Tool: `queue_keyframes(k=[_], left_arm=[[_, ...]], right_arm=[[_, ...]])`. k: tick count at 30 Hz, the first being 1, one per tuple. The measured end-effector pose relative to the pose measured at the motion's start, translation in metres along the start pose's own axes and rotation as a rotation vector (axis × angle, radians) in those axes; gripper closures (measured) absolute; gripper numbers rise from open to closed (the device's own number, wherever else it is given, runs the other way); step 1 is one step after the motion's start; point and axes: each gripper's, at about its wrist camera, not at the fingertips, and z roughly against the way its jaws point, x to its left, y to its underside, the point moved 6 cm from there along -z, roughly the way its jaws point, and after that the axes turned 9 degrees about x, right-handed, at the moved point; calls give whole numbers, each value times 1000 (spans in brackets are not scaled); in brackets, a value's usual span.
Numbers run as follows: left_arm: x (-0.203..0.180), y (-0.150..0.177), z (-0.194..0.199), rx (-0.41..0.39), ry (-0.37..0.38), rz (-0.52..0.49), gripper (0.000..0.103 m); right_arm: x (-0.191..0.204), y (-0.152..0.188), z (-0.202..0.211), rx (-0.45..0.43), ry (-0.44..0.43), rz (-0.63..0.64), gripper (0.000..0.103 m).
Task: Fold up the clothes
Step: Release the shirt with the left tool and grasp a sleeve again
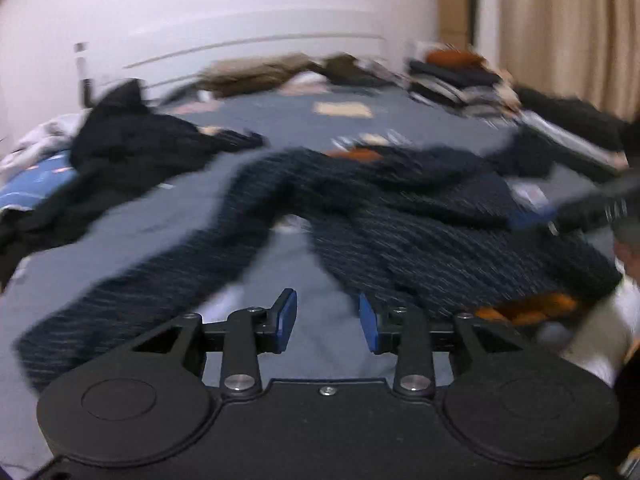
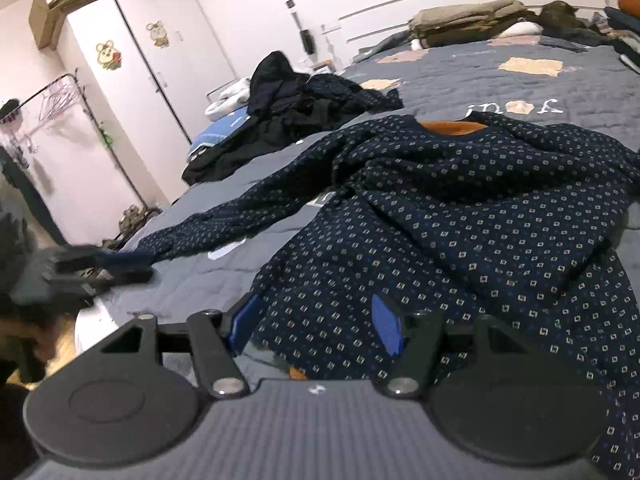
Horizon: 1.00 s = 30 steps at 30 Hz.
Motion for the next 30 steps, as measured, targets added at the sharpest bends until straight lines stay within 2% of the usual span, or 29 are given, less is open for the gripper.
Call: queue_keyframes(k=[4, 11, 17, 20, 23, 26, 27, 28, 29, 30], left_arm=[[-15, 11, -35, 30, 13, -31, 68], [-21, 24, -63, 59, -13, -94, 68], [-26, 16, -80, 11, -14, -100, 68], [-26, 11, -81, -4, -1, -83, 69], [-18, 9, -84, -17, -45, -47, 69], [-11, 4, -83, -19, -11, 20, 69], [-11, 3, -83, -20, -1, 26, 70], [-12, 3, -83, -12, 11, 22, 87], [-13, 3, -83, -5, 28, 22, 98], [-13, 3, -82, 2, 47, 23, 97]], right_arm=[[4, 4, 1, 11, -7, 29, 41], [7, 11, -5, 42, -10, 58, 41], [4, 16, -7, 60, 1, 60, 41], [0, 17, -6, 60, 6, 52, 41], [-6, 18, -5, 59, 13, 41, 41], [-9, 20, -4, 59, 20, 29, 41], [-10, 20, -3, 58, 21, 28, 41], [-10, 21, -2, 57, 22, 28, 41], [-11, 21, -1, 55, 23, 28, 41], [-11, 21, 0, 54, 23, 28, 41]])
